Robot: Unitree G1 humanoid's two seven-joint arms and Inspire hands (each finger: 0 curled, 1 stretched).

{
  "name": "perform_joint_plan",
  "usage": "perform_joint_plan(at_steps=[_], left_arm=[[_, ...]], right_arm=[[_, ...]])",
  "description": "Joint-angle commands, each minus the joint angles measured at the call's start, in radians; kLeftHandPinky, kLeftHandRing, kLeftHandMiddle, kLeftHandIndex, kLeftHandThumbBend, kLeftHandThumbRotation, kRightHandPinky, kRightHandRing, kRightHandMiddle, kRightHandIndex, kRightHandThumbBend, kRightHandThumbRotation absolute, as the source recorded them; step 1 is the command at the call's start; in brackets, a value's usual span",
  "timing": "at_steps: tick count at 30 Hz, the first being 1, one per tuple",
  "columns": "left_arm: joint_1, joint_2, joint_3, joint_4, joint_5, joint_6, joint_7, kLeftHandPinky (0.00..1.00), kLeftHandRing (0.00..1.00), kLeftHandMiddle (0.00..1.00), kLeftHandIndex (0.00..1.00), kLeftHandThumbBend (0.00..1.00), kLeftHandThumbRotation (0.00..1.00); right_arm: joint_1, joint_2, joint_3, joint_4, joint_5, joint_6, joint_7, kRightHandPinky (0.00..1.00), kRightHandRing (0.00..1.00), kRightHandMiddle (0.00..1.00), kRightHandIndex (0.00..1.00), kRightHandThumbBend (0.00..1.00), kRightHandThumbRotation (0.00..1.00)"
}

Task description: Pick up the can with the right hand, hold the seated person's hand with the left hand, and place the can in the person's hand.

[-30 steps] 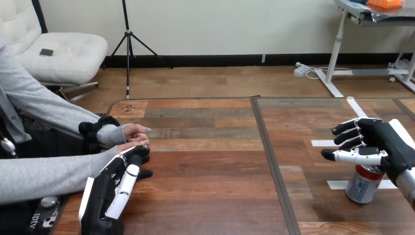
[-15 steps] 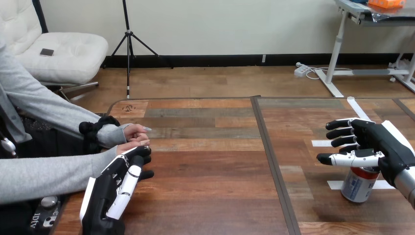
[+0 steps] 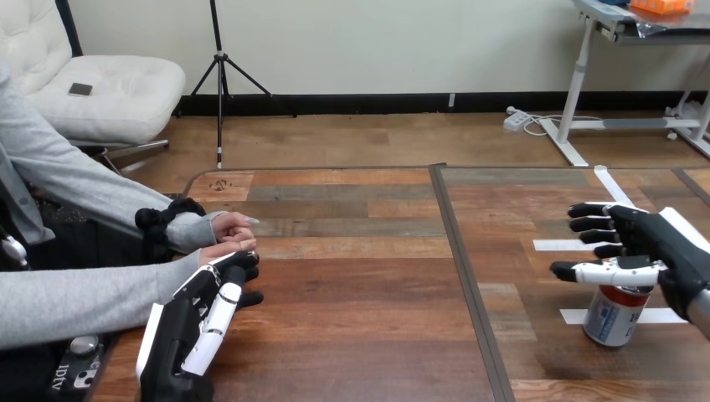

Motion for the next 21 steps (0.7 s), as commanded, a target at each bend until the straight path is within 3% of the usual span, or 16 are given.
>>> perform_joint_plan(at_steps=[1,10,21], left_arm=[[-0.071,0.008,0.005,-0.020,0.000,-0.019,-0.003,0.69,0.81,0.78,0.67,0.40,0.62],[-0.073,0.008,0.006,-0.016,0.004,-0.026,0.001,0.68,0.80,0.78,0.66,0.41,0.62],[-0.072,0.007,0.005,-0.016,0.000,-0.019,-0.001,0.68,0.80,0.78,0.66,0.43,0.63]], right_arm=[[-0.065,-0.041,0.013,-0.058,-0.010,0.001,-0.004,0.82,0.83,0.81,0.80,1.00,0.20],[-0.065,-0.051,0.012,-0.058,-0.005,-0.002,0.020,0.83,0.84,0.82,0.82,1.00,0.21],[-0.058,-0.062,0.016,-0.064,-0.010,-0.018,0.012,0.82,0.84,0.81,0.82,1.00,0.22]])
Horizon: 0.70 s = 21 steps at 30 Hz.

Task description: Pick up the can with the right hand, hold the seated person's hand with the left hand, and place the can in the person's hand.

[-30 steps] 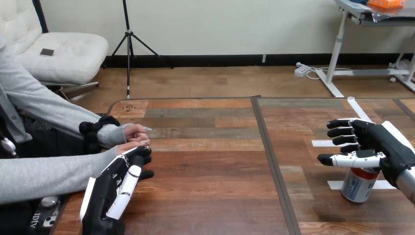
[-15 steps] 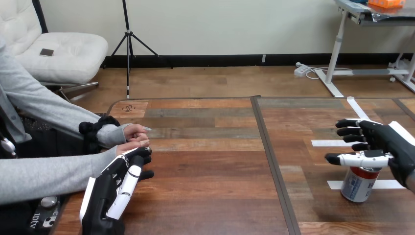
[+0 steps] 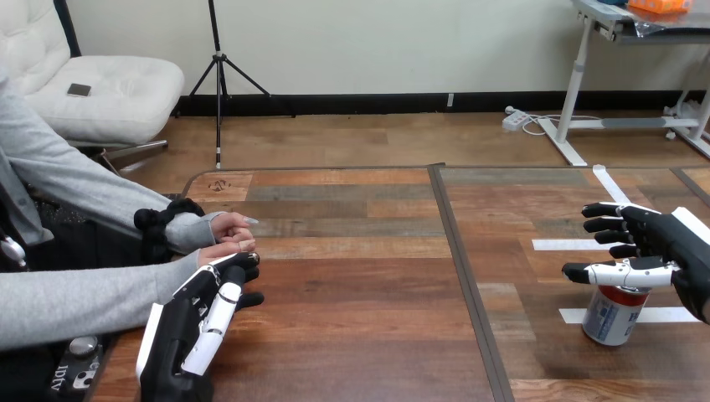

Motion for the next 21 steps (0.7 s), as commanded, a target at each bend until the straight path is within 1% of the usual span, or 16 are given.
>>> perform_joint_plan(at_steps=[1,9,11,15,21], left_arm=[[-0.071,0.006,0.006,-0.017,-0.002,-0.018,-0.003,0.68,0.80,0.78,0.66,0.43,0.63],[-0.067,0.010,0.003,-0.023,0.002,-0.019,-0.006,0.69,0.81,0.78,0.66,0.42,0.64],[-0.068,0.011,0.003,-0.021,-0.001,-0.020,-0.012,0.69,0.81,0.78,0.66,0.41,0.64],[-0.070,0.012,0.003,-0.018,-0.003,-0.022,-0.016,0.70,0.81,0.79,0.66,0.41,0.64],[-0.072,0.010,0.004,-0.018,-0.002,-0.019,-0.017,0.71,0.82,0.79,0.66,0.39,0.65]], right_arm=[[-0.057,-0.030,0.004,-0.064,0.000,-0.025,-0.006,0.82,0.83,0.81,0.82,1.00,0.22],[-0.054,-0.035,-0.002,-0.068,0.015,-0.017,0.012,0.81,0.83,0.81,0.82,1.00,0.23],[-0.054,-0.037,-0.003,-0.072,0.018,0.001,0.017,0.81,0.83,0.82,0.82,1.00,0.22],[-0.055,-0.041,-0.001,-0.075,0.015,0.019,0.024,0.82,0.84,0.82,0.83,1.00,0.20],[-0.046,-0.046,-0.003,-0.084,0.015,0.007,0.031,0.82,0.84,0.82,0.82,1.00,0.17]])
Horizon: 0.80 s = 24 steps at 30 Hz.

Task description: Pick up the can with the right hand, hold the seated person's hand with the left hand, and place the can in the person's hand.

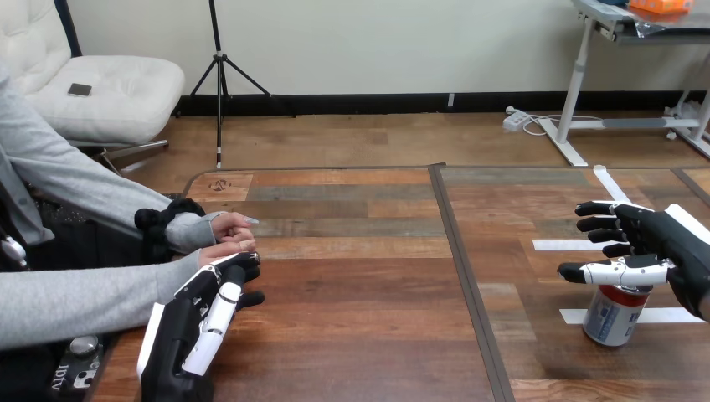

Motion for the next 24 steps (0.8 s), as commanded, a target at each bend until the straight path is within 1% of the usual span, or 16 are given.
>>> perform_joint_plan(at_steps=[1,6,12,15,18,21,24], left_arm=[[-0.073,0.009,0.004,-0.016,-0.002,-0.022,-0.007,0.71,0.82,0.79,0.66,0.39,0.65],[-0.074,0.009,0.005,-0.012,-0.001,-0.026,-0.007,0.71,0.82,0.79,0.65,0.38,0.64],[-0.071,0.008,0.005,-0.023,-0.006,-0.010,-0.008,0.71,0.82,0.79,0.66,0.41,0.64],[-0.072,0.009,0.004,-0.023,-0.003,-0.012,-0.007,0.71,0.82,0.79,0.66,0.41,0.64],[-0.074,0.010,0.004,-0.018,-0.002,-0.019,-0.010,0.71,0.82,0.79,0.66,0.41,0.64],[-0.074,0.011,0.004,-0.017,-0.003,-0.021,-0.013,0.71,0.81,0.78,0.66,0.40,0.64],[-0.074,0.011,0.005,-0.018,-0.006,-0.019,-0.015,0.71,0.81,0.78,0.67,0.39,0.64]], right_arm=[[-0.045,-0.047,-0.008,-0.054,0.011,-0.011,0.003,0.82,0.83,0.82,0.82,1.00,0.17],[-0.044,-0.053,-0.003,-0.052,0.004,-0.009,0.009,0.81,0.82,0.80,0.81,1.00,0.15],[-0.039,-0.065,0.010,-0.059,-0.013,0.005,0.007,0.80,0.82,0.80,0.80,1.00,0.14],[-0.038,-0.070,0.015,-0.063,-0.020,0.022,0.007,0.80,0.82,0.80,0.80,1.00,0.13],[-0.037,-0.078,0.029,-0.064,-0.042,0.029,-0.003,0.80,0.82,0.80,0.80,1.00,0.12],[-0.033,-0.086,0.040,-0.064,-0.064,0.013,-0.015,0.78,0.80,0.79,0.80,1.00,0.12],[-0.032,-0.090,0.044,-0.063,-0.078,0.013,-0.024,0.77,0.79,0.78,0.80,1.00,0.12]])
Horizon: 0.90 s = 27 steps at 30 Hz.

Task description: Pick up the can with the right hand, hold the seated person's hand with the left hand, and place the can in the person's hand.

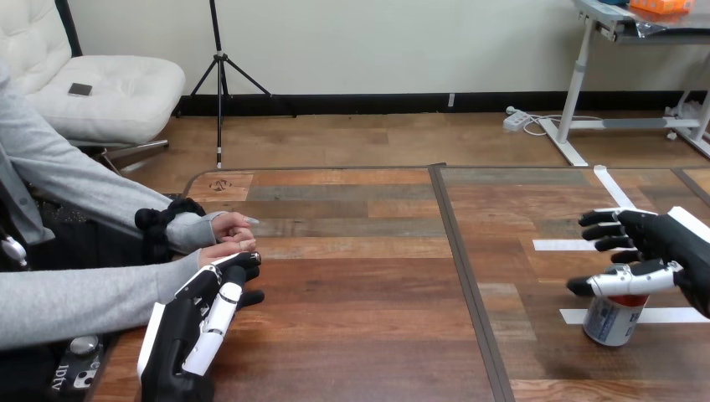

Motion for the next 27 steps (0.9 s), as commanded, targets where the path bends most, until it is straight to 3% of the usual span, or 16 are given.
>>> perform_joint_plan(at_steps=[1,12,27], left_arm=[[-0.073,0.010,0.005,-0.017,-0.007,-0.019,-0.010,0.71,0.81,0.78,0.67,0.39,0.64],[-0.076,0.010,0.008,-0.009,-0.004,-0.029,-0.008,0.70,0.81,0.78,0.66,0.40,0.65],[-0.071,0.012,0.007,-0.020,0.000,-0.023,-0.005,0.69,0.81,0.78,0.66,0.39,0.66]], right_arm=[[-0.036,-0.046,0.012,-0.044,-0.016,-0.008,-0.024,0.77,0.79,0.78,0.80,1.00,0.13],[-0.031,-0.042,-0.004,-0.035,0.011,0.003,-0.007,0.75,0.77,0.76,0.79,1.00,0.10],[-0.017,-0.053,0.000,-0.054,0.002,0.014,-0.015,0.75,0.78,0.77,0.80,1.00,0.09]])
